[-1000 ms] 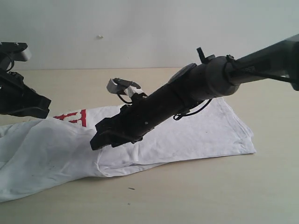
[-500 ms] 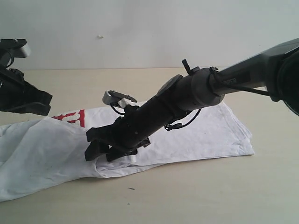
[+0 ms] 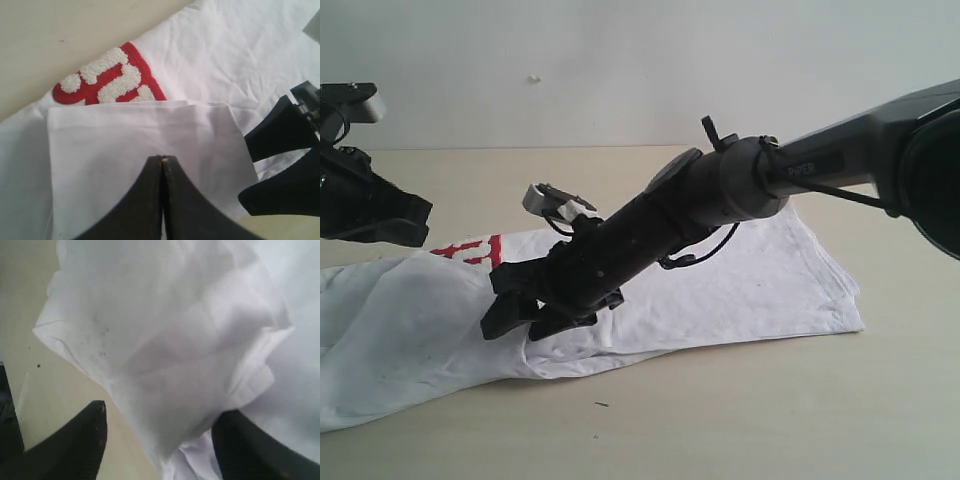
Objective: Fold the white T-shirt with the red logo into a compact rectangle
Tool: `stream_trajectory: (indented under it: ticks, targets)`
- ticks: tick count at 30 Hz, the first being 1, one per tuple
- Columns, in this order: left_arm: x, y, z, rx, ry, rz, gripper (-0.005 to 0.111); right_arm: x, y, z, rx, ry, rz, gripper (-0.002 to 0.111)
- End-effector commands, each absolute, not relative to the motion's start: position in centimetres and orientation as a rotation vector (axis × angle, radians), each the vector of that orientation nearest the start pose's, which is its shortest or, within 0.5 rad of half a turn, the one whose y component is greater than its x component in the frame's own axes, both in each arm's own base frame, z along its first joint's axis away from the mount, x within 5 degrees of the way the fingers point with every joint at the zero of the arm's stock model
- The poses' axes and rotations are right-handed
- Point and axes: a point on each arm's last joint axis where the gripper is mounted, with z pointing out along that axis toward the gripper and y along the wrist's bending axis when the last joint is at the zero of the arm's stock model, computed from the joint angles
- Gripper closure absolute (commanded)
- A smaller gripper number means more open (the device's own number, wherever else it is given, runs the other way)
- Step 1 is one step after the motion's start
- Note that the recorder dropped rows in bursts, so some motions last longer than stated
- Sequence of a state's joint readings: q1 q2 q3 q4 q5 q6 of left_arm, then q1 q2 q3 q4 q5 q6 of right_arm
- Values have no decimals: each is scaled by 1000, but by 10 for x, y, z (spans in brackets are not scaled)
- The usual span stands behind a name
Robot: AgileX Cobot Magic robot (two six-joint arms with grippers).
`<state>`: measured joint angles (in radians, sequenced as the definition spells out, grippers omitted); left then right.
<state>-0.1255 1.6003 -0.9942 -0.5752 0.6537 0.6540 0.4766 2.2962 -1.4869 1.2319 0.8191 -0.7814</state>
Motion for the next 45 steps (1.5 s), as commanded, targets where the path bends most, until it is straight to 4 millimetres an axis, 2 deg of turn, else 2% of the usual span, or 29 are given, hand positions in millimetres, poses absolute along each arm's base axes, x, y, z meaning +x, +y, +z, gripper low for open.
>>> stream_trajectory:
  ticks: [1, 5, 10, 13, 18, 20, 22, 25, 28, 31, 33, 38, 41, 45]
  targets:
    - [309, -71, 224, 494, 2576, -449, 107, 373, 262, 92, -477, 2693, 1244, 52]
    - [309, -72, 224, 492, 2577, -453, 107, 375, 262, 89, -457, 2696, 1215, 64]
    - [309, -72, 224, 490, 2577, -455, 107, 377, 264, 94, -511, 2664, 1227, 95]
    - [309, -72, 224, 504, 2577, -450, 107, 379, 268, 102, -599, 2617, 1259, 108]
    - [308, -72, 224, 533, 2575, -446, 107, 380, 268, 113, -742, 2535, 1218, 108]
    - [308, -72, 224, 532, 2575, -448, 107, 381, 265, 114, -845, 2518, 1101, 108]
    - [308, -72, 224, 532, 2575, -448, 107, 381, 263, 112, -969, 2510, 914, 108]
    - [309, -72, 224, 535, 2571, -444, 107, 377, 268, 108, -1069, 2508, 692, 108]
    - [309, -72, 224, 534, 2569, -442, 107, 374, 277, 107, -1062, 2496, 562, 108]
    - [309, -72, 224, 534, 2569, -442, 107, 372, 283, 108, -1051, 2480, 556, 108]
    - [308, -72, 224, 537, 2574, -447, 107, 372, 284, 113, -1043, 2472, 558, 104]
    - [308, -72, 224, 540, 2578, -451, 107, 374, 277, 132, -998, 2473, 461, 92]
    - [307, -72, 224, 542, 2581, -454, 107, 376, 271, 139, -969, 2497, 367, 90]
    - [306, -72, 223, 547, 2588, -461, 107, 377, 265, 137, -909, 2554, 302, 90]
